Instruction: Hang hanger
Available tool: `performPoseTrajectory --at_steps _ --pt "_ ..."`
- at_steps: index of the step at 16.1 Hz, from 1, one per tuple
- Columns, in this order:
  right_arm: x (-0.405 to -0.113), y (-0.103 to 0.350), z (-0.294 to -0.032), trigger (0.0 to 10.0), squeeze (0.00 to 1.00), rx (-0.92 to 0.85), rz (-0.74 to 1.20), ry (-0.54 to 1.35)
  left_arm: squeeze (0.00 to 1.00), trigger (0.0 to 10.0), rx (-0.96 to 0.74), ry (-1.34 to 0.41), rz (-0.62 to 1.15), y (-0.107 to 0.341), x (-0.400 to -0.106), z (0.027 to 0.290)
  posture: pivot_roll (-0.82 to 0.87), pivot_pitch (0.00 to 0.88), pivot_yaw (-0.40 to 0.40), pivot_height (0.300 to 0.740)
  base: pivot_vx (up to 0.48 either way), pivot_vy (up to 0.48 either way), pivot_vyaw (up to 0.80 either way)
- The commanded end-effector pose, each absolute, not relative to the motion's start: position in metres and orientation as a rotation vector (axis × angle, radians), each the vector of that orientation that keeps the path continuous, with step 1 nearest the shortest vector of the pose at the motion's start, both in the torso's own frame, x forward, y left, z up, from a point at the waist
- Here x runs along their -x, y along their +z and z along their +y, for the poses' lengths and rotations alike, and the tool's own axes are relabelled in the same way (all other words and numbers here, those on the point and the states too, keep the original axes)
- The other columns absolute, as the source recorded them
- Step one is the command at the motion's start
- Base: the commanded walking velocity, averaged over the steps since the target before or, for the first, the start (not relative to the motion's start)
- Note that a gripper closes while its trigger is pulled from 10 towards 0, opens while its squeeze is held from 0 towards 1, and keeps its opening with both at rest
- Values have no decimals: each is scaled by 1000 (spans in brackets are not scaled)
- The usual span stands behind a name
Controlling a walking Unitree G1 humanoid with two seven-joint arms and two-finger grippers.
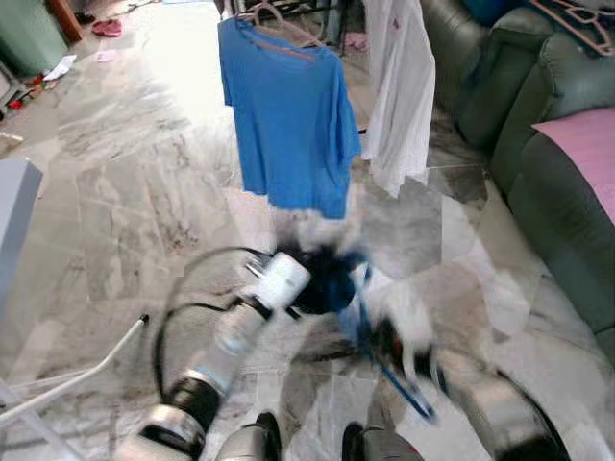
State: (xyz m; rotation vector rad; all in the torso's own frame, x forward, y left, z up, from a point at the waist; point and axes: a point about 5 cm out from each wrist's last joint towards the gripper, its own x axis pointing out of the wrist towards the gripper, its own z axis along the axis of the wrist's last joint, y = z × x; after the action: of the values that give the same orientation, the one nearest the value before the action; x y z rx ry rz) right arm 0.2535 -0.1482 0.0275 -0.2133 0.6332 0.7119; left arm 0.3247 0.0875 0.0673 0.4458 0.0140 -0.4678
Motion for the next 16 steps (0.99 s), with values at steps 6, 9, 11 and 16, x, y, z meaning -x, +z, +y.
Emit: performPoseTrajectory --at_steps 6,9,11,16 --pt "-224 0 -160 10000 0 277 752 796 0 10000 -424 -454 -25 76 -330 84 -167 210 80 740 0 0 0" --pt "-223 -5 -164 10000 0 201 758 756 0 10000 -408 -467 -47 79 -329 84 -159 211 81 740 0 0 0" --pt "-222 -7 -167 10000 0 132 757 718 0 10000 -412 -445 -75 83 -331 91 -152 211 82 740 0 0 0" --pt "-228 -7 -188 10000 0 -35 732 542 0 10000 -461 -337 -66 85 -338 116 -143 211 82 740 0 0 0"
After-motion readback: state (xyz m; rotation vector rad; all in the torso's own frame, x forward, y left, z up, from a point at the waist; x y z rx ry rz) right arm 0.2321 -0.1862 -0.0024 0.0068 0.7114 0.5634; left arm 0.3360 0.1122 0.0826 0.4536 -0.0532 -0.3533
